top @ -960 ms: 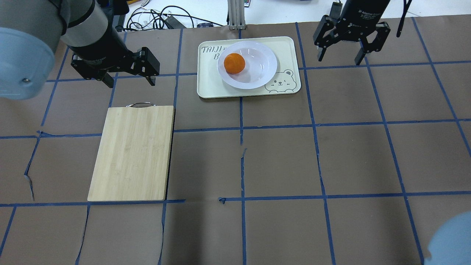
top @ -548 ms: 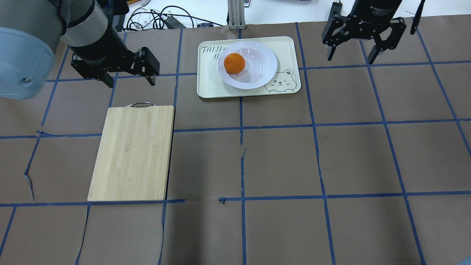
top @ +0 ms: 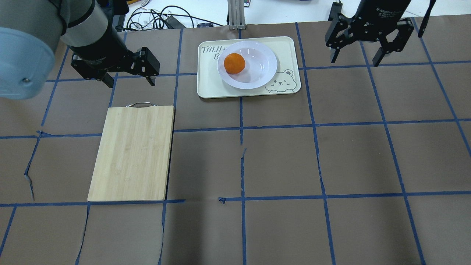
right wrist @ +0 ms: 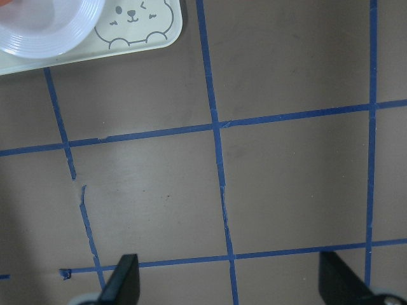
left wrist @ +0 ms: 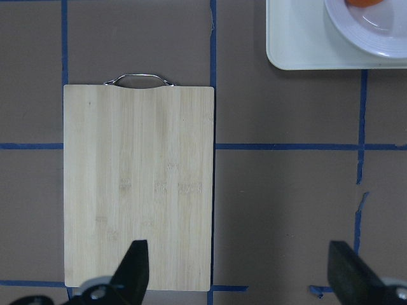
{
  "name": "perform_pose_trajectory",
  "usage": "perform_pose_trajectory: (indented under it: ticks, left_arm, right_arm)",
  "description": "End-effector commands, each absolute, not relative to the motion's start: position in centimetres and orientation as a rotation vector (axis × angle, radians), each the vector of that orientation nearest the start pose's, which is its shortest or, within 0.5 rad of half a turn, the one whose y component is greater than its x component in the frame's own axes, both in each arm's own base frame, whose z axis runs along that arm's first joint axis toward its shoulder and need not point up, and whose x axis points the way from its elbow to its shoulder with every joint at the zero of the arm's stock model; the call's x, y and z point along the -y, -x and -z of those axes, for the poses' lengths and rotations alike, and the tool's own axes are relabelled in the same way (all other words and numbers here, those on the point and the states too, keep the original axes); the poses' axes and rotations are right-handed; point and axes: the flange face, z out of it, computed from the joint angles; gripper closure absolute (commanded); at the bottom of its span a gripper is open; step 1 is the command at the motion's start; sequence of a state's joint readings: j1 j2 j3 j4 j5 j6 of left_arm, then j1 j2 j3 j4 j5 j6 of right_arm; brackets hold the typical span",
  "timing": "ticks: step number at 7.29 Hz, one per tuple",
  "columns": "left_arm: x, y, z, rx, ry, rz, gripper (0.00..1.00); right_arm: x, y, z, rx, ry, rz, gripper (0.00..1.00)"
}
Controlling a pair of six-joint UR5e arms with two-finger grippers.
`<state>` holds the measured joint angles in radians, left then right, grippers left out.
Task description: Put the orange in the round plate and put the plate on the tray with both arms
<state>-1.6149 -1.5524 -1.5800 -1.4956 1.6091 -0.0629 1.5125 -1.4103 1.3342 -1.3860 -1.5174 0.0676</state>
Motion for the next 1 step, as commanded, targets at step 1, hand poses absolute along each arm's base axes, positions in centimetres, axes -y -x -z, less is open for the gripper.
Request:
perform_pose_trajectory:
  ticks: [1]
  left_arm:
    - [48.58,15.12,-50.03,-3.105,0.031,0.134,0.00]
  right_arm:
    - [54.73,-10.61,-50.85,-3.093,-0.257,-0.156,0.00]
